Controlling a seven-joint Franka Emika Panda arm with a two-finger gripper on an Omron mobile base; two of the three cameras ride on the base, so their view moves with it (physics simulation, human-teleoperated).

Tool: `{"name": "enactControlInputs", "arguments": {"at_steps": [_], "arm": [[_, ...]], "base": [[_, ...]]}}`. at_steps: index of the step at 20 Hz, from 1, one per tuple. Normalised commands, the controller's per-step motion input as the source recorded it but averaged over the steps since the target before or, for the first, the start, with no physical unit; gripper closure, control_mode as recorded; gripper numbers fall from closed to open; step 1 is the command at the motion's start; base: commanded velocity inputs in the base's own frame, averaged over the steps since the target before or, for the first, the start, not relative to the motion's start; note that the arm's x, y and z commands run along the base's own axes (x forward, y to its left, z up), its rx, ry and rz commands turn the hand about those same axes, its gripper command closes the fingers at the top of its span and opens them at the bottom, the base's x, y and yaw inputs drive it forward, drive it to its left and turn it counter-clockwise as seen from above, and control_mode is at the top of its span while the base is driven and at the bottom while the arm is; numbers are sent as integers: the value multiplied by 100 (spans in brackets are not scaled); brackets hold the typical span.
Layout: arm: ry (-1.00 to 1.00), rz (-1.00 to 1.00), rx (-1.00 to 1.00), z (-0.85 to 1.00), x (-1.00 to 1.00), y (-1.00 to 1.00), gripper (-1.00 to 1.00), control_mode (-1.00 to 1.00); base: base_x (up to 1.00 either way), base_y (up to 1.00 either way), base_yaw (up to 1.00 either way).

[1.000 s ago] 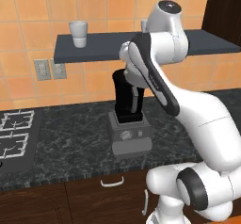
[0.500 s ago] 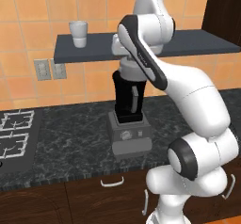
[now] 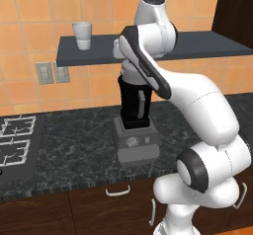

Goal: Close the lid blender by securely placing the lid on top.

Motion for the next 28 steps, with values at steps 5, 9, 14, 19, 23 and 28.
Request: {"name": "enactControlInputs", "arguments": {"at_steps": [5,9,14,19,23,28], "arm": [[-7,0,0,0,31,29,100,-100],[-8,0,-2,0,22,13,100,-100],[-11,0,-1,0,33,5,100,-100],[-18,0,0,-2,6,2,100,-100],[-17,0,0,-9,0,3,100,-100],[-9,0,0,-2,0,6,100,-100]], "base": [[0,0,0],[0,0,0],[0,0,0],[0,0,0],[0,0,0],[0,0,0]]}}
